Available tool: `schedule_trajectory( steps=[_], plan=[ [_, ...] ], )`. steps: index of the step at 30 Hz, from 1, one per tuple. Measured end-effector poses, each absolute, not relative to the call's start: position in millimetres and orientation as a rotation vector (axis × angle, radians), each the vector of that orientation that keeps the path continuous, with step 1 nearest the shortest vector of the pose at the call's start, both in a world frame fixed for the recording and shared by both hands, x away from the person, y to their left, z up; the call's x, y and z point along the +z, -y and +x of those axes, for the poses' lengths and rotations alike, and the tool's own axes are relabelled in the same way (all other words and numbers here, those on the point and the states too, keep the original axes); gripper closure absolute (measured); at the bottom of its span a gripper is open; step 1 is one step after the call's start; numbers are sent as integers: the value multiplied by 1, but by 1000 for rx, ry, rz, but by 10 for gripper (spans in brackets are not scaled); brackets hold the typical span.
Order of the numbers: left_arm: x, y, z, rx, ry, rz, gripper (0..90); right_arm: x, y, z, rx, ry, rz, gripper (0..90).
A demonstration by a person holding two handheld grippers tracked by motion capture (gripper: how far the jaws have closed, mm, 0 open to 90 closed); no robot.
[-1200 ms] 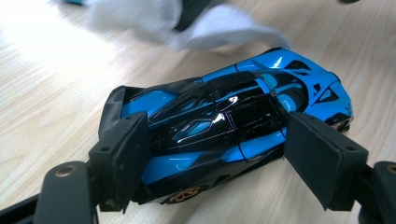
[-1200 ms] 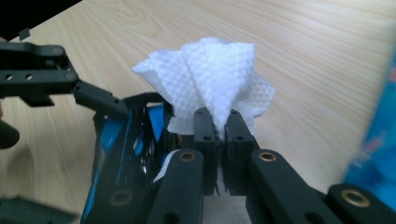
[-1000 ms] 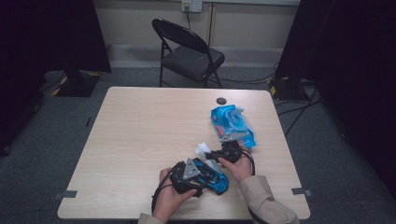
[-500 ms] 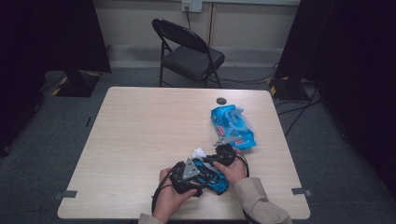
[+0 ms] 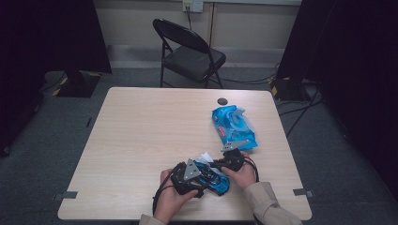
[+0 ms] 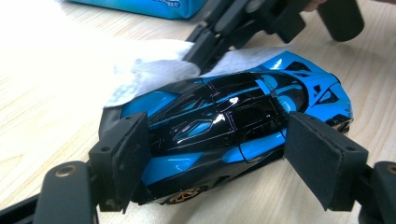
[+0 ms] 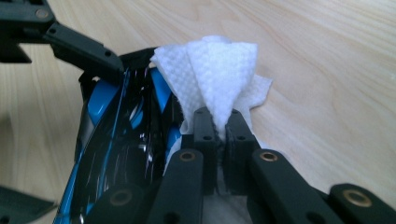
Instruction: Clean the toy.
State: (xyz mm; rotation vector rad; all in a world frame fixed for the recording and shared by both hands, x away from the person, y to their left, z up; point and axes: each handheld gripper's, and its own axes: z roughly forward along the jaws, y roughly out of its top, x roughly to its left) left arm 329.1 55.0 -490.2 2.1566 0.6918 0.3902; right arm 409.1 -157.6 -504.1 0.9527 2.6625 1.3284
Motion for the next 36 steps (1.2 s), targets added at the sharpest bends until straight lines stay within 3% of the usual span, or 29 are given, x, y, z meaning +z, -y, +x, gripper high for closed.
schedule_trajectory(
  steps=[36],
  plan=[
    [-490, -53, 328, 392, -697, 2160, 227, -505, 229, 361, 1335, -2643, 918, 857]
  ],
)
